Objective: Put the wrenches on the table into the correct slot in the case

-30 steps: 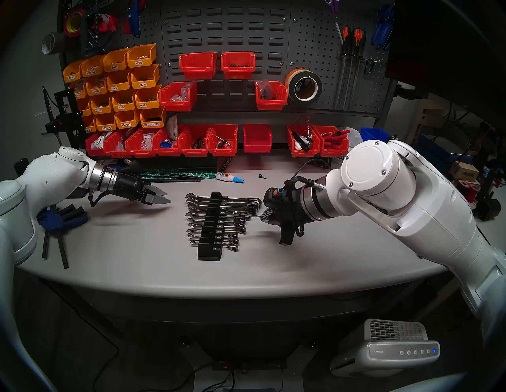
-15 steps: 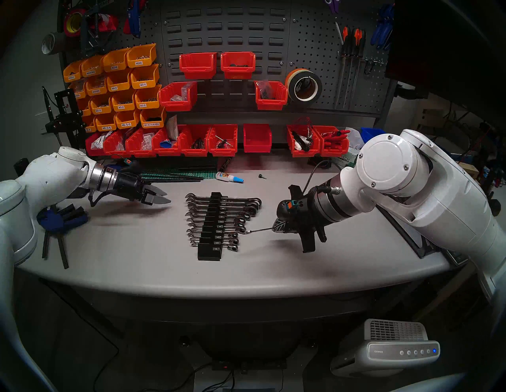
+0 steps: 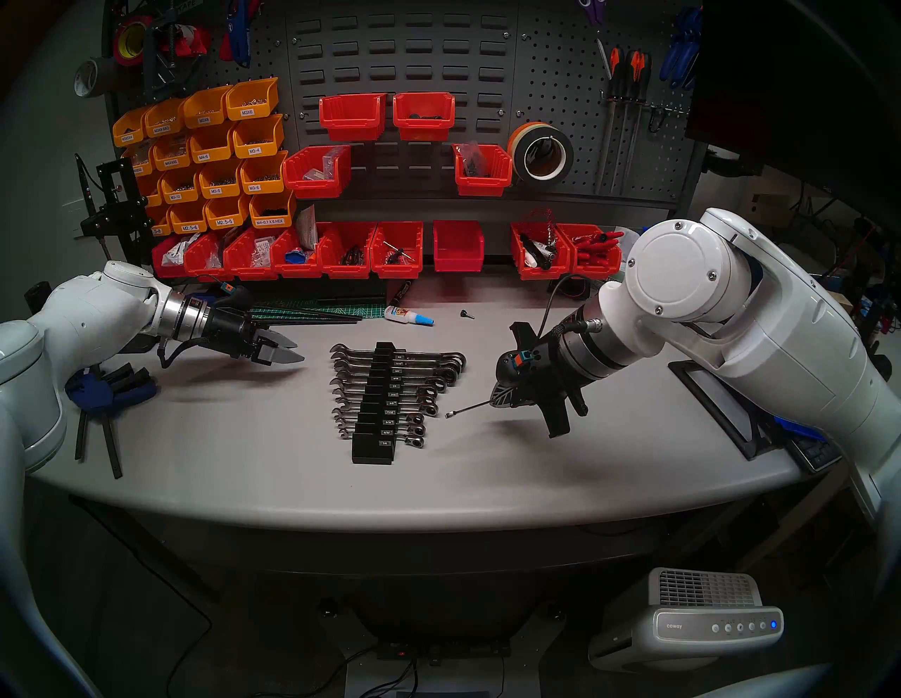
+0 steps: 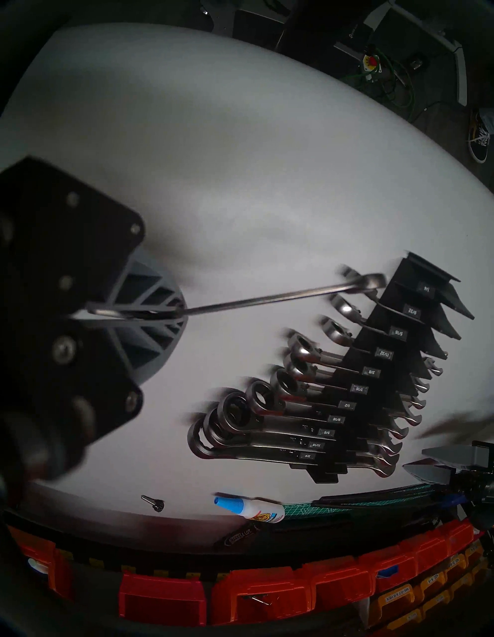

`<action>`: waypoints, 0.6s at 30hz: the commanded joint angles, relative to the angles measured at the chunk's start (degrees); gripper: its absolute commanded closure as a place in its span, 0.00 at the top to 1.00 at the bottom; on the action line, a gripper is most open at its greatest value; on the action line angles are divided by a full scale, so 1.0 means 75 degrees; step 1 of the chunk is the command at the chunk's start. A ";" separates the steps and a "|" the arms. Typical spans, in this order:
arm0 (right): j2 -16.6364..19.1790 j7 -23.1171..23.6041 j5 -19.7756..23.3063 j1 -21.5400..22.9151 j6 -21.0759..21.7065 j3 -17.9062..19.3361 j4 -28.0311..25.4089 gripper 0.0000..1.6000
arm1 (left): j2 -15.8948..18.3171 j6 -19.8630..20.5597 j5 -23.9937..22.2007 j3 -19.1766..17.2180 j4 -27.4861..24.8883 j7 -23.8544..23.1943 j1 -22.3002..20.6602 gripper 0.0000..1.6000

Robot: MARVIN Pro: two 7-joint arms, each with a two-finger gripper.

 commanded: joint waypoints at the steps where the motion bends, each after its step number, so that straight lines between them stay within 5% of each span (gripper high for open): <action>1: -0.0104 0.0244 0.0086 0.0389 -0.0014 0.0184 0.0122 0.00 | -0.0015 -0.0004 -0.0017 -0.0076 0.0020 -0.0015 -0.0206 1.00; 18: -0.0142 0.0336 0.0237 0.0426 -0.0420 0.0204 0.0309 0.00 | -0.0016 -0.0004 -0.0017 -0.0076 0.0022 -0.0016 -0.0207 1.00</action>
